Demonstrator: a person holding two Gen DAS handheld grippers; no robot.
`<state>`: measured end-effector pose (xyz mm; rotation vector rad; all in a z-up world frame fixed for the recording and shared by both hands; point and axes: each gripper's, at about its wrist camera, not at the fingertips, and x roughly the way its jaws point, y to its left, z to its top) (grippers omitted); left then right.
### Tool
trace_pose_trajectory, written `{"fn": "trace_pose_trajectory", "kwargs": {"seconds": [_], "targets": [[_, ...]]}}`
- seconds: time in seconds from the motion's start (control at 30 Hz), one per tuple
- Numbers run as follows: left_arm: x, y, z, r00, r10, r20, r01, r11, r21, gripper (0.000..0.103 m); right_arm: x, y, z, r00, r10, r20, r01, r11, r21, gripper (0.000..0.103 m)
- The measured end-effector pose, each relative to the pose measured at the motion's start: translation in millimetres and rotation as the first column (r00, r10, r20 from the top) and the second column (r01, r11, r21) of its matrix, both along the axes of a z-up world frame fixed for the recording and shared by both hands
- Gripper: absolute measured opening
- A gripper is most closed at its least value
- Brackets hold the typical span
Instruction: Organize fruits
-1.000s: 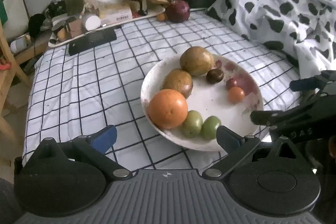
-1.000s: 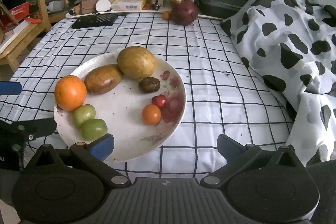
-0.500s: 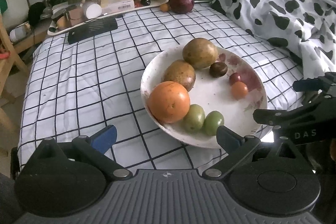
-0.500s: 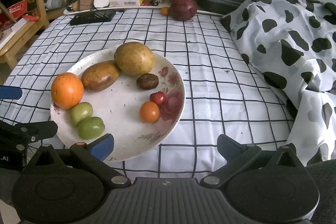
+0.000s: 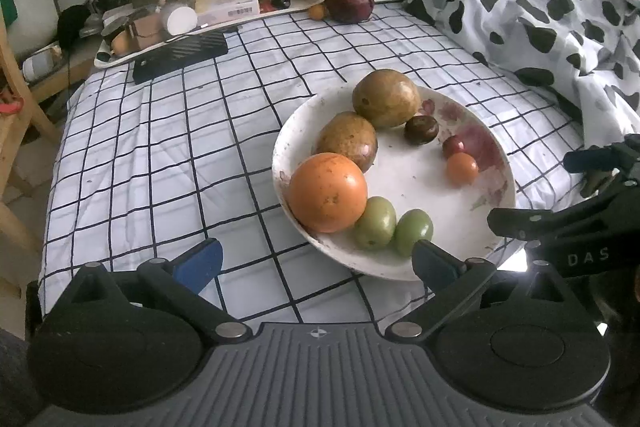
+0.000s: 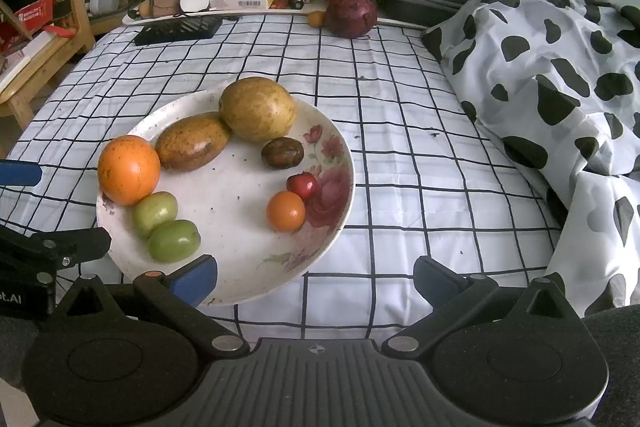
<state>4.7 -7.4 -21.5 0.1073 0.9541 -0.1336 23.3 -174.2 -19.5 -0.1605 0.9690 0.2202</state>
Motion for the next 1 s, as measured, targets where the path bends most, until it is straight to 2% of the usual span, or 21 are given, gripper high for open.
{"fn": "trace_pose_trajectory", "kwargs": {"seconds": [1.0], "targets": [[-0.6, -0.3, -0.7, 1.0, 0.001, -0.004, -0.001, 1.0, 0.003, 0.103, -0.8, 1.9, -1.1, 1.0, 0.003, -0.002, -0.003, 1.0, -0.004, 0.103]]}}
